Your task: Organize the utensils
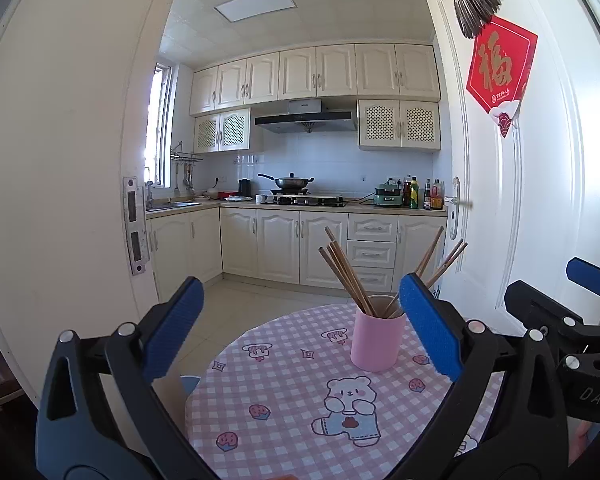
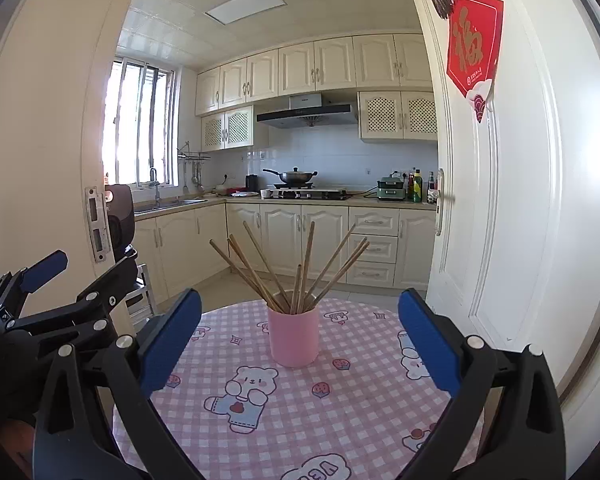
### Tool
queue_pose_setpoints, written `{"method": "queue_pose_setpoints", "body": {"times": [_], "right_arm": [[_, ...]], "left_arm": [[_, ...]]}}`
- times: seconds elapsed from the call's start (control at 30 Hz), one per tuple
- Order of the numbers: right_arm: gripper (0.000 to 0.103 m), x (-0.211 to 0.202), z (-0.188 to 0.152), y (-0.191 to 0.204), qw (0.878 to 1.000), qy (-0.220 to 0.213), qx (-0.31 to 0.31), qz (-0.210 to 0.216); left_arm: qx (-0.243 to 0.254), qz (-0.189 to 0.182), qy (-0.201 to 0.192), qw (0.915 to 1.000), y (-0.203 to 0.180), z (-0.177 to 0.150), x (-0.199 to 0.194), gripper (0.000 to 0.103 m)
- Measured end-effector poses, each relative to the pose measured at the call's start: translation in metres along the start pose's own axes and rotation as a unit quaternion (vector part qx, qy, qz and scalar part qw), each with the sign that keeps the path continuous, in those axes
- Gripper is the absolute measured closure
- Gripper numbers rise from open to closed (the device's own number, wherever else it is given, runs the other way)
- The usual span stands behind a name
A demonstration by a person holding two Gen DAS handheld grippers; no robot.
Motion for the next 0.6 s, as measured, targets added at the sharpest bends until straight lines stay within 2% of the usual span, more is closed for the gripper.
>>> {"method": "queue_pose_setpoints", "body": {"times": [0.6], "right_arm": [[0.008,-0.0043,0.0012,0.0022,1.000,-0.009,0.011,0.016]], "left_arm": [[-0.002,-0.002,0.004,1.0000,0.0011,0.0023,-0.0067,0.007]]}}
Point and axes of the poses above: each gripper's, at about its wrist camera, not at the fingertips, and x roughly the way its jaws point, y to its left, z to its top, the point moved 9 cm from there along x, roughly the way its jaws point, and after that the axes turned 1 degree about z, right-handed, at the moved point
